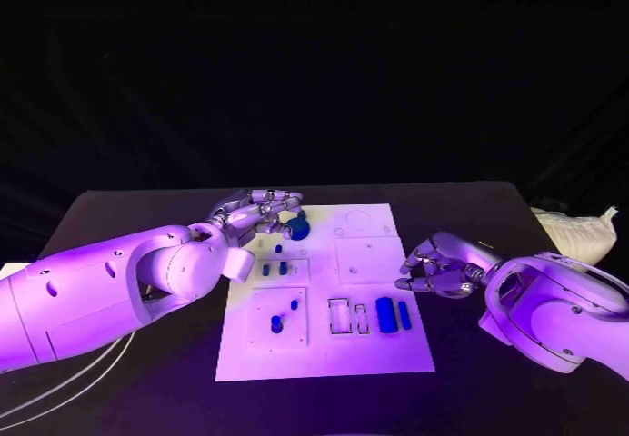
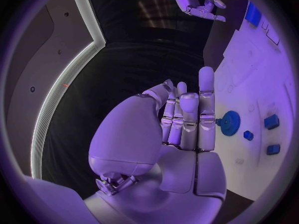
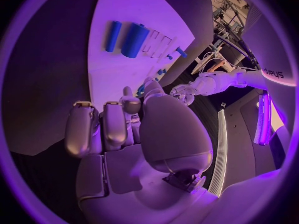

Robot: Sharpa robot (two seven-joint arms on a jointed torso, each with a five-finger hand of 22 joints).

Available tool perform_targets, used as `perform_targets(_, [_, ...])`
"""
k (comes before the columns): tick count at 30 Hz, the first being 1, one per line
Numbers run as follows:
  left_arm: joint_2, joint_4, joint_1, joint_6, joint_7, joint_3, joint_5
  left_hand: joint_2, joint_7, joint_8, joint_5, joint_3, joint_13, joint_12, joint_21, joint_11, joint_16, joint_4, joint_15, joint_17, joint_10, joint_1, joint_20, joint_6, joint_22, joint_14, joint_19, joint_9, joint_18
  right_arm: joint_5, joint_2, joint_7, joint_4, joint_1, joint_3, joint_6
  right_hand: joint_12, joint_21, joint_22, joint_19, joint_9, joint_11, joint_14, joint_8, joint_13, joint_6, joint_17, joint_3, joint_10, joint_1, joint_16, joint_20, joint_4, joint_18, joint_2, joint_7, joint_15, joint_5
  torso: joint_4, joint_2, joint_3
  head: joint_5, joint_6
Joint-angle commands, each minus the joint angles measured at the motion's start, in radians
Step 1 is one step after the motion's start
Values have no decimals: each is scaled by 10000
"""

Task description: Assemble the parts on the task board

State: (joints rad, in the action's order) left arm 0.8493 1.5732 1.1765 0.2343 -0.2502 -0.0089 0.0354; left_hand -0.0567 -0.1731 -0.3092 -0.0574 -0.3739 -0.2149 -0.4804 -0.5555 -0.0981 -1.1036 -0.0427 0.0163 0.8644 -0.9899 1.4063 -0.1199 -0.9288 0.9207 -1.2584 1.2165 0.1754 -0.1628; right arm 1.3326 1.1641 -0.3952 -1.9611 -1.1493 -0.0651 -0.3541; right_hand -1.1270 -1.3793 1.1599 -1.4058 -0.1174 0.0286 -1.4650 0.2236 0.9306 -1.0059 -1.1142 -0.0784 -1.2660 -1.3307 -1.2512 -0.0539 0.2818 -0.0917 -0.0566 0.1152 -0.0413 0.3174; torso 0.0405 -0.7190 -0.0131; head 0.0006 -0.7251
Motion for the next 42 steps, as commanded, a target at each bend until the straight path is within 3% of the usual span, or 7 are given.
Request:
perform_targets(1, [-30, -18, -16, -189, -164, 10, -31, -9, 2, -55, -35, 68, -17, -70, 45, 5, 28, -4, 27, -18, 59, -99, 12, 56, -15, 71, -79, 10, -178, 58, 86, -534, -52, 7, -62, 412, -360, -82, 83, -62, -27, 25, -401, 109, 538, 123, -466, -152, -52, -38, -327, -44, 2, 127, 110, -1, -38, 34, 39, 32, 14, -106, -69])
perform_targets(4, [-47, -34, -25, -212, -151, 10, -31, -10, 0, -58, -34, 71, -17, -73, 67, 4, 38, -4, 27, -34, 63, -99, 11, 60, -29, 81, -88, 11, -181, 191, 166, -663, -84, 31, -114, 485, -1633, -140, 178, -65, -79, 46, -776, 353, 2315, 243, -2748, -462, -756, -107, -1993, -60, 1, 137, 242, -8, -3, 43, 23, 20, 26, -109, -100])
perform_targets(10, [-59, -60, -41, -212, -143, 9, -31, -10, 0, -58, -34, 71, -17, -73, 67, 4, 38, -4, 27, -34, 63, -99, 11, 60, -29, 81, -88, 11, -181, 451, 118, -991, -142, 71, -165, 776, -2839, -562, 1031, -426, -118, 60, -961, 600, 4054, 319, -4048, -844, -1608, -138, -2876, -101, -2, 301, 363, 11, 22, 1, 48, 32, -9, -150, -90])
perform_targets(18, [-87, -78, -50, -211, -141, 8, -31, -10, -5, -65, -33, 80, -19, -81, 85, -2, 45, -12, 30, -46, 74, -110, 9, 72, -38, 95, -97, 13, -183, 729, -226, -1284, -169, 207, -198, 942, -3091, -715, 1337, -544, -103, 97, -1018, 635, 4462, 432, -4376, -1128, -1792, -1, -3081, -137, 44, 358, 383, 44, 64, -81, 4, 24, 14, -120, -91])
perform_targets(23, [-92, -81, -60, -216, -139, 8, -31, -10, -5, -65, -33, 80, -19, -81, 85, -2, 45, -12, 30, -46, 74, -110, 9, 72, -38, 95, -97, 13, -183, 802, -461, -1421, -120, 327, -204, 1023, -3052, -733, 1368, -548, -117, 105, -1016, 681, 4447, 432, -4376, -1321, -1744, 214, -3081, -155, 70, 362, 353, 44, 77, -102, -15, 20, -11, -118, -108])
perform_targets(34, [-66, -79, -77, -233, -130, 8, -31, -10, -5, -65, -33, 80, -19, -81, 85, -2, 45, -12, 30, -46, 74, -110, 9, 72, -38, 95, -97, 13, -183, 1269, -934, -1759, 167, 545, -208, 1103, -3039, -747, 1398, -552, -142, 99, -1012, 727, 4460, 415, -4368, -1423, -1731, 376, -3076, -160, 79, 367, 393, 34, 77, -160, 19, 24, 0, -103, -107])
perform_targets(42, [-43, -81, -83, -269, -109, 8, -31, -10, -5, -65, -33, 80, -19, -81, 85, -2, 45, -12, 30, -46, 74, -110, 9, 72, -38, 95, -97, 13, -183, 1427, -1117, -1841, 294, 639, -208, 1655, -3031, -753, 1411, -549, -179, 85, -1008, 784, 4483, 376, -4354, -1459, -1728, 445, -3067, -156, 69, 368, 539, 15, 67, -265, 8, 31, -15, -90, -161])
